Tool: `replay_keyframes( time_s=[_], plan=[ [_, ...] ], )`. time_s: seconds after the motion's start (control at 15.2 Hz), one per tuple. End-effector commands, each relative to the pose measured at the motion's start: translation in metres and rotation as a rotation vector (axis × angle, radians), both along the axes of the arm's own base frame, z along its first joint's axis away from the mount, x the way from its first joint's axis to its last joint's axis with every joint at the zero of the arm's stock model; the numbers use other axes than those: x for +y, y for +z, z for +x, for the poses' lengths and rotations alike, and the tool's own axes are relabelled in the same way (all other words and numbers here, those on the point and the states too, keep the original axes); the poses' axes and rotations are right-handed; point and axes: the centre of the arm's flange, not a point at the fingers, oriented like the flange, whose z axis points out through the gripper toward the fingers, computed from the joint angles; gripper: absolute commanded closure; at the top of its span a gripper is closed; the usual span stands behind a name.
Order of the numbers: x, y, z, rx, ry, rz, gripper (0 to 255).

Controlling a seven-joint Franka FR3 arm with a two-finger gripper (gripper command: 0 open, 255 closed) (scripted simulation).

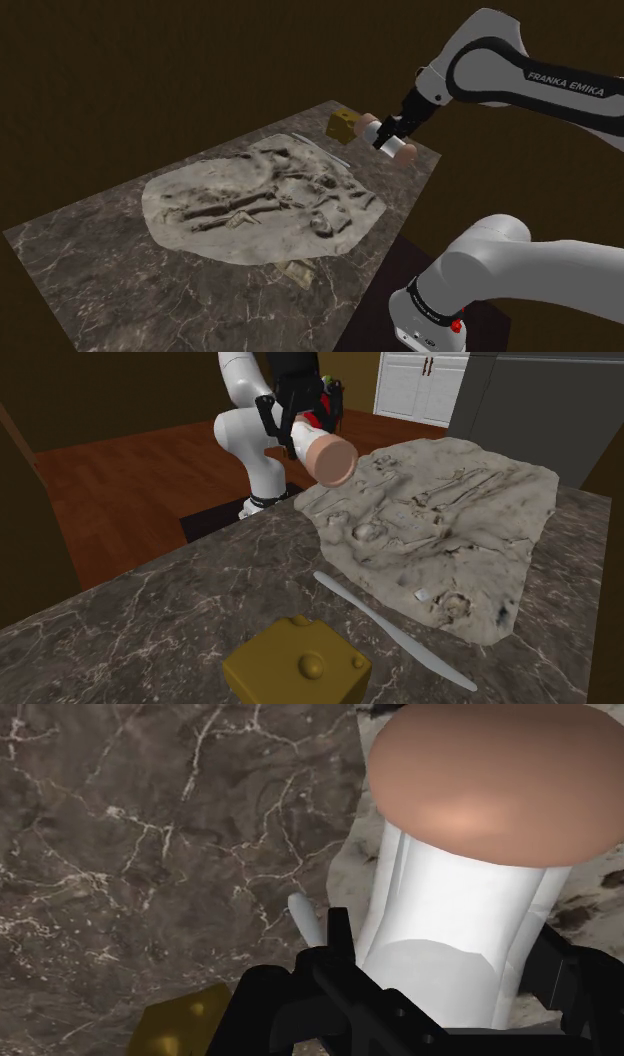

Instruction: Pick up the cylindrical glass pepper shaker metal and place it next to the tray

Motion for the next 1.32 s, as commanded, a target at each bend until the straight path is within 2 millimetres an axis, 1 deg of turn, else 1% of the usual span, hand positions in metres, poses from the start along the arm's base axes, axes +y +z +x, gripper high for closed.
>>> replay_keyframes(
  time_s=[0.0, 1.25],
  plan=[
    [0.025, 0.0, -0.004, 0.0, -0.002, 0.0, 255],
    [0.275, 0.004, -0.01, 0.0, -0.002, 0.0, 255]
  ],
)
